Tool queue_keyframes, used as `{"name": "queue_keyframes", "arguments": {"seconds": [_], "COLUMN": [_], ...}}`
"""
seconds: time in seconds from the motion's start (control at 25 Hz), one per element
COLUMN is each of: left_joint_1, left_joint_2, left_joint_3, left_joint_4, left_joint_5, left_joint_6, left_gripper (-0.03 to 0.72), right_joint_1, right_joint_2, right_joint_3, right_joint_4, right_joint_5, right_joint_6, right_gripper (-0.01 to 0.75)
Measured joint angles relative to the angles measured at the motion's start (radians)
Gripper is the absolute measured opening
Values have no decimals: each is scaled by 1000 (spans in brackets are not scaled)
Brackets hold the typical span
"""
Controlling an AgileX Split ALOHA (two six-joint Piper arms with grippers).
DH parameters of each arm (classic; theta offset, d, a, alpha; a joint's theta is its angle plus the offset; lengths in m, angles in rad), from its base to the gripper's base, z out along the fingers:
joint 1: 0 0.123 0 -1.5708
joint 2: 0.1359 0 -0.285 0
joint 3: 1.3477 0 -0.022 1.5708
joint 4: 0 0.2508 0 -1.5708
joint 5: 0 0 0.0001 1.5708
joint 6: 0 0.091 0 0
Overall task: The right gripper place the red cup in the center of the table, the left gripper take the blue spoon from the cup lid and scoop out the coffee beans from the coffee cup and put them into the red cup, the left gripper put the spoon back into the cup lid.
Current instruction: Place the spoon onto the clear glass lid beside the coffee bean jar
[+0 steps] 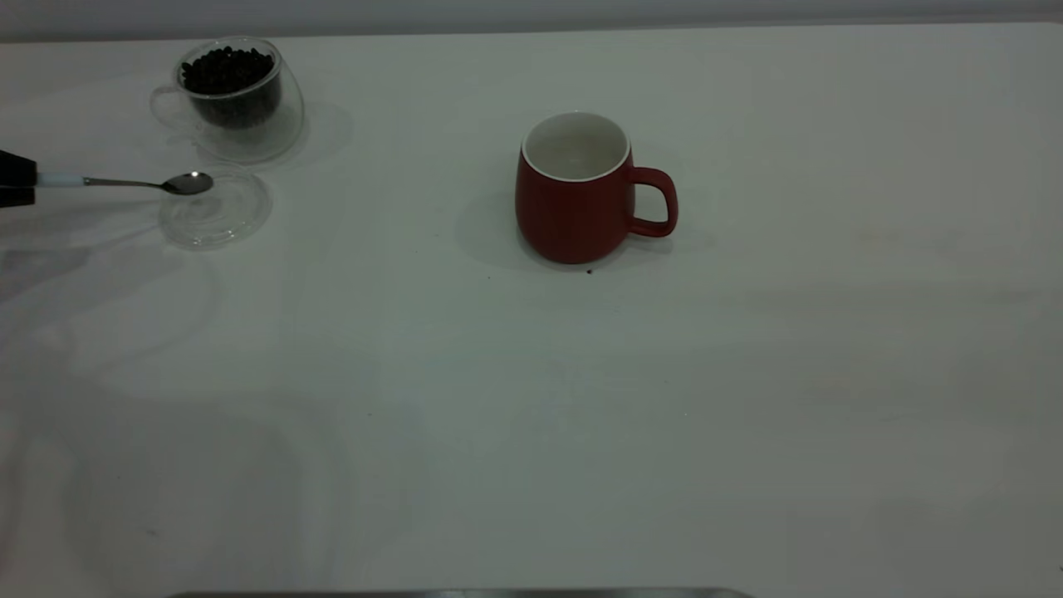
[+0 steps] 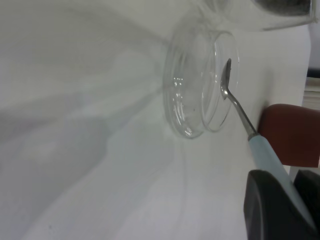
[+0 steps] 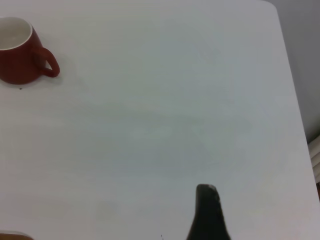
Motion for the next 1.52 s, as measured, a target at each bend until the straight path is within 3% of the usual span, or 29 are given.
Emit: {"name": "queue_keyframes", "arguments": {"seconds": [0.72, 1.04, 1.2, 1.52], "left_joint_1": [-145, -155, -155, -155], "left_joint_2": [21, 25, 25, 26], "left_joint_3": [0, 0, 0, 0], "left_joint_4": [-20, -27, -19, -12], "left_joint_5": [-113, -116, -148, -168], "left_joint_6": [5, 6, 5, 5], "left_gripper": [123, 134, 195, 422], "right_joint_1": [0, 0, 0, 0], "right_joint_2": [0, 0, 0, 0], "right_joint_3": [0, 0, 0, 0], "right_joint_4": [0, 0, 0, 0], "right_joint_5": [0, 0, 0, 0], "right_joint_6": [0, 0, 0, 0], "right_gripper": [590, 590, 590, 590]}}
